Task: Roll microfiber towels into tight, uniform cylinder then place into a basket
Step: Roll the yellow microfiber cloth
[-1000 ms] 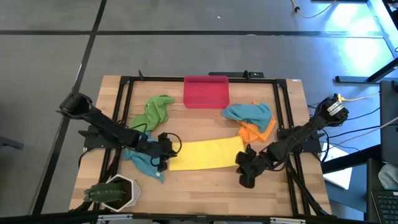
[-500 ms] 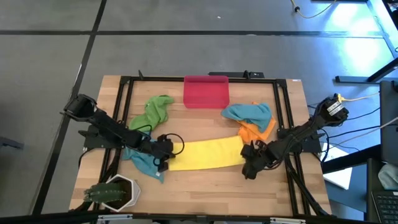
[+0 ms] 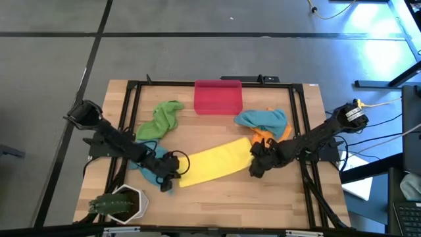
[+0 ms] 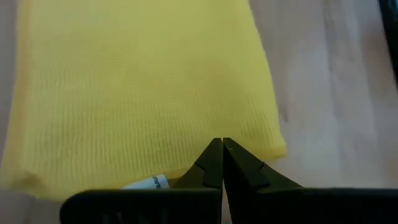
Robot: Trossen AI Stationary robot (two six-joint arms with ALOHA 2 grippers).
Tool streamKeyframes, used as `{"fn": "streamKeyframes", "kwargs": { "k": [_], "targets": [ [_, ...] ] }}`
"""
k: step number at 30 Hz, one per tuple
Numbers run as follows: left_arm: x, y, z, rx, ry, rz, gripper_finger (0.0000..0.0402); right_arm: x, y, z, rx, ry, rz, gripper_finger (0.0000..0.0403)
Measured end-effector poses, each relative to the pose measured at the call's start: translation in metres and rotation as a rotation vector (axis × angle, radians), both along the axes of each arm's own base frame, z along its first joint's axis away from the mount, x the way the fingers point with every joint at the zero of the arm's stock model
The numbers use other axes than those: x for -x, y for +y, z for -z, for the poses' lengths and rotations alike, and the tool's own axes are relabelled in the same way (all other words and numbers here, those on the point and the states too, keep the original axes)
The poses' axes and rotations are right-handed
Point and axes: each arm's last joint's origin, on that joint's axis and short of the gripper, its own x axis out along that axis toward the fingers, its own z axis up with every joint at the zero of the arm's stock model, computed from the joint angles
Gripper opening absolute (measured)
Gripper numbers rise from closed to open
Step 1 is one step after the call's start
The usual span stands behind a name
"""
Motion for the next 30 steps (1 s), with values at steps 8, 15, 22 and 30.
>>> {"fn": "streamKeyframes", "kwargs": {
  "k": [8, 15, 22, 30],
  "targets": [
    [-0.010, -0.014, -0.021, -0.038, -0.091, 0.100, 0.0000, -0.013, -0.022, -0.002, 0.052, -0.042, -0.004, 0.0016],
    [-0.028, -0.013, -0.043, -0.100, -0.185, 0.147, 0.0002, -0.020, -0.039, -0.003, 0.078, -0.045, -0.027, 0.0016],
    [-0.028, -0.002, -0.037, -0.155, -0.110, 0.108, 0.0005, -0.014, -0.030, 0.000, -0.091, 0.027, -0.070, 0.0016],
    [-0.016, 0.024, -0.021, -0.287, 0.131, -0.077, 0.0002, -0.015, -0.022, -0.002, 0.025, -0.046, -0.025, 0.0016]
  ]
}}
